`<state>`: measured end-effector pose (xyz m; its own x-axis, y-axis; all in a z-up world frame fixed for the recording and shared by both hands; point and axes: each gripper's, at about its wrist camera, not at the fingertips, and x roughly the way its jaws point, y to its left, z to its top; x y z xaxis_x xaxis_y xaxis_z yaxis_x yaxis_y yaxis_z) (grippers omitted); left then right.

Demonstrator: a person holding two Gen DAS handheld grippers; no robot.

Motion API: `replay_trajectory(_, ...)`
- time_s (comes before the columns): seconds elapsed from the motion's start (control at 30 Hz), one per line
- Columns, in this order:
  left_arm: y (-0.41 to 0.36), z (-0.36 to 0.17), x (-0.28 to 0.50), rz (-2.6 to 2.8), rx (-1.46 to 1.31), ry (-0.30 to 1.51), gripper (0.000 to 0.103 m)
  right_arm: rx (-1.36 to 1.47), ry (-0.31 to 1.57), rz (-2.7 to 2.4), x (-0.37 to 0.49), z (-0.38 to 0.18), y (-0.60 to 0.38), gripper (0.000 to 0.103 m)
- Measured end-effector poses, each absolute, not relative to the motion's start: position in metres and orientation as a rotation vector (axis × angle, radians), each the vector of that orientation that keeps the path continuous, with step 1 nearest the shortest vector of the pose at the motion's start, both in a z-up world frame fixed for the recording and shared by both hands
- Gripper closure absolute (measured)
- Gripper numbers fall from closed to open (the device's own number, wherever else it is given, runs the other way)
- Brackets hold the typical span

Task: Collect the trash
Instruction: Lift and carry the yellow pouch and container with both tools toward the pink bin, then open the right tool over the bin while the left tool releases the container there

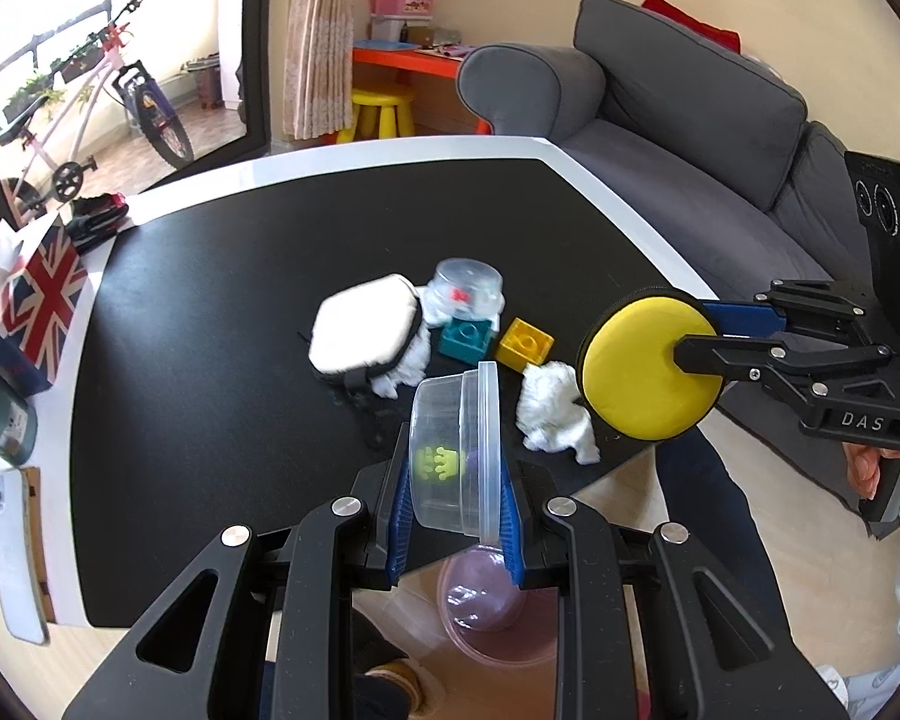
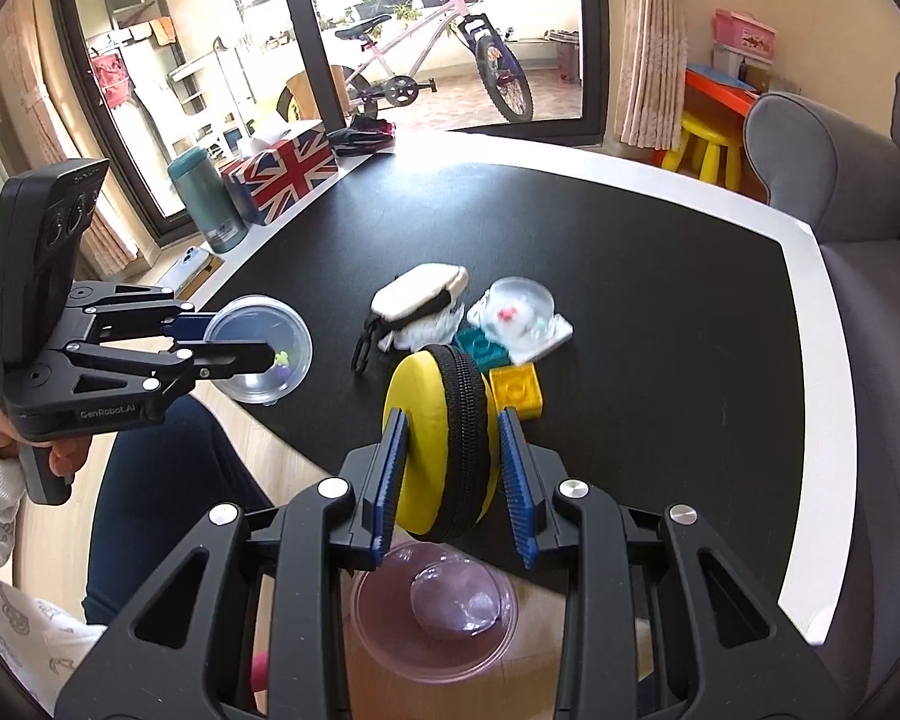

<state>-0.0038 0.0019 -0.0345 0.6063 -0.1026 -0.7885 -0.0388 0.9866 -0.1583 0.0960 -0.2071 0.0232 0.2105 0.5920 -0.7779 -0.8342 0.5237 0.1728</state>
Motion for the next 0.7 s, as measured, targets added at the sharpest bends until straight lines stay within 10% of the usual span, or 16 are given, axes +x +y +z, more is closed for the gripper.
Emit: replay_trajectory(0.7, -0.051, -0.092, -0.049, -0.105, -0.175, 0.995, 0.079, -0.314, 1.028, 0.996, 0.036, -0.044, -0.261, 0.072)
